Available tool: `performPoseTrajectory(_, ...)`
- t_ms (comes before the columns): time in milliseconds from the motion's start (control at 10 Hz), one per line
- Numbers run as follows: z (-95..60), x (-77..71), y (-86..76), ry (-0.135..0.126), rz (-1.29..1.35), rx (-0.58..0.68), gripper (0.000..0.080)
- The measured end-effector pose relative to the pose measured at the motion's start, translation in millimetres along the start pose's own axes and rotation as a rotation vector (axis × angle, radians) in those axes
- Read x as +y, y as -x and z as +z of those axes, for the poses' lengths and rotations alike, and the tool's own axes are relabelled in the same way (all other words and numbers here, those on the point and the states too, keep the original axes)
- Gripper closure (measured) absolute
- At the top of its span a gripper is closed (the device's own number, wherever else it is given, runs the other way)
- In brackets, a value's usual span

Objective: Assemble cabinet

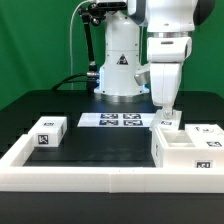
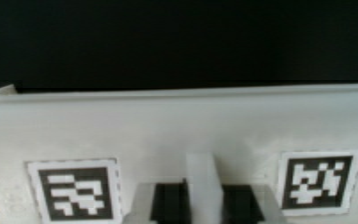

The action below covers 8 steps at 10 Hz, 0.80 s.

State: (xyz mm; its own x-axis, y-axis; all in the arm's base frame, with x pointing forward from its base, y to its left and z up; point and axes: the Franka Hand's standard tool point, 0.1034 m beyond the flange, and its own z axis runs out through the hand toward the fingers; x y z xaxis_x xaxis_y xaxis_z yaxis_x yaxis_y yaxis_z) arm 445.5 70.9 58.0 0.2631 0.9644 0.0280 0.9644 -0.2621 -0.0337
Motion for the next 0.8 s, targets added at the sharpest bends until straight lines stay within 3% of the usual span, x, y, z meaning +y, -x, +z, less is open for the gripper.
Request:
performPoseTrajectory(200,-8.6,-4.1,1.5,-0.011,-0.034,-0.016,0.0729)
performPoseTrajectory(500,-5.8,-4.5,2.3,-0.014,-0.031,-0.015,0.0729)
performPoseTrajectory(800,-10.4,4.5,-2.0,-0.010,-0.117,-0.011,0.0729)
